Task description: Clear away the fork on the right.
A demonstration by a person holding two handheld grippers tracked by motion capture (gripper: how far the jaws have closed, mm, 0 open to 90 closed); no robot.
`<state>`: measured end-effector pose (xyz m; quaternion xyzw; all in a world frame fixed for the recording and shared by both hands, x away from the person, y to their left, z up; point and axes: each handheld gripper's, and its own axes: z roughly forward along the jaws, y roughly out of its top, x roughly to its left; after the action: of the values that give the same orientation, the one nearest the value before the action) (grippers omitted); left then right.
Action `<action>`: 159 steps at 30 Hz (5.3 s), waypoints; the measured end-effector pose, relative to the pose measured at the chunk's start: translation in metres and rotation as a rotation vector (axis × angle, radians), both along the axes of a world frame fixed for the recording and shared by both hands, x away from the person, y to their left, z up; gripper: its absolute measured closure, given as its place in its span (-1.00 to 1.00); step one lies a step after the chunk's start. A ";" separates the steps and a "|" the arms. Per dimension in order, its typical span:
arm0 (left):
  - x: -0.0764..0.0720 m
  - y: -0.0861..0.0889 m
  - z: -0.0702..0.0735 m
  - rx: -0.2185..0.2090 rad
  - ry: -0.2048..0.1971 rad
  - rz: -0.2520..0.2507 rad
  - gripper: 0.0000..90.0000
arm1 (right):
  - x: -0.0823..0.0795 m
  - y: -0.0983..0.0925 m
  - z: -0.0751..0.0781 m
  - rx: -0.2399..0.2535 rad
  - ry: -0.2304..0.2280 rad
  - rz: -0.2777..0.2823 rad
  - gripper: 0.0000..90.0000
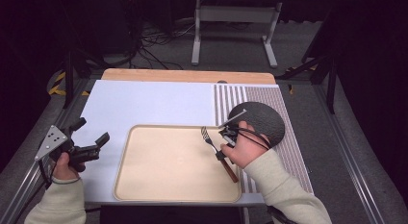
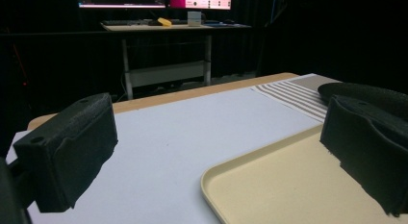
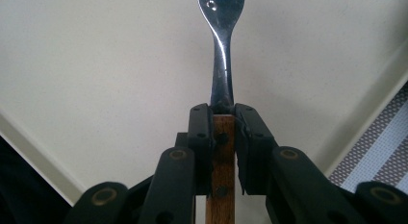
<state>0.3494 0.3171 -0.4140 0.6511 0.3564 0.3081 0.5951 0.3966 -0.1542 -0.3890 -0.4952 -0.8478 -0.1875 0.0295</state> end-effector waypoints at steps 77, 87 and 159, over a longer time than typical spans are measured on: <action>0.000 0.000 0.000 -0.008 0.004 -0.003 -1.00 | 0.000 0.029 -0.014 0.049 -0.257 0.197 -0.59; 0.000 0.000 0.000 -0.010 0.001 -0.007 -1.00 | 0.012 0.041 -0.015 0.096 -0.354 0.345 -0.40; 0.001 0.000 -0.001 -0.022 0.010 -0.012 -1.00 | 0.056 0.009 -0.047 -0.052 -0.444 0.193 0.99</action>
<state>0.3507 0.3174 -0.4154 0.6483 0.3588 0.2974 0.6021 0.4530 -0.1455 -0.4362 -0.3591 -0.8815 -0.2661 -0.1527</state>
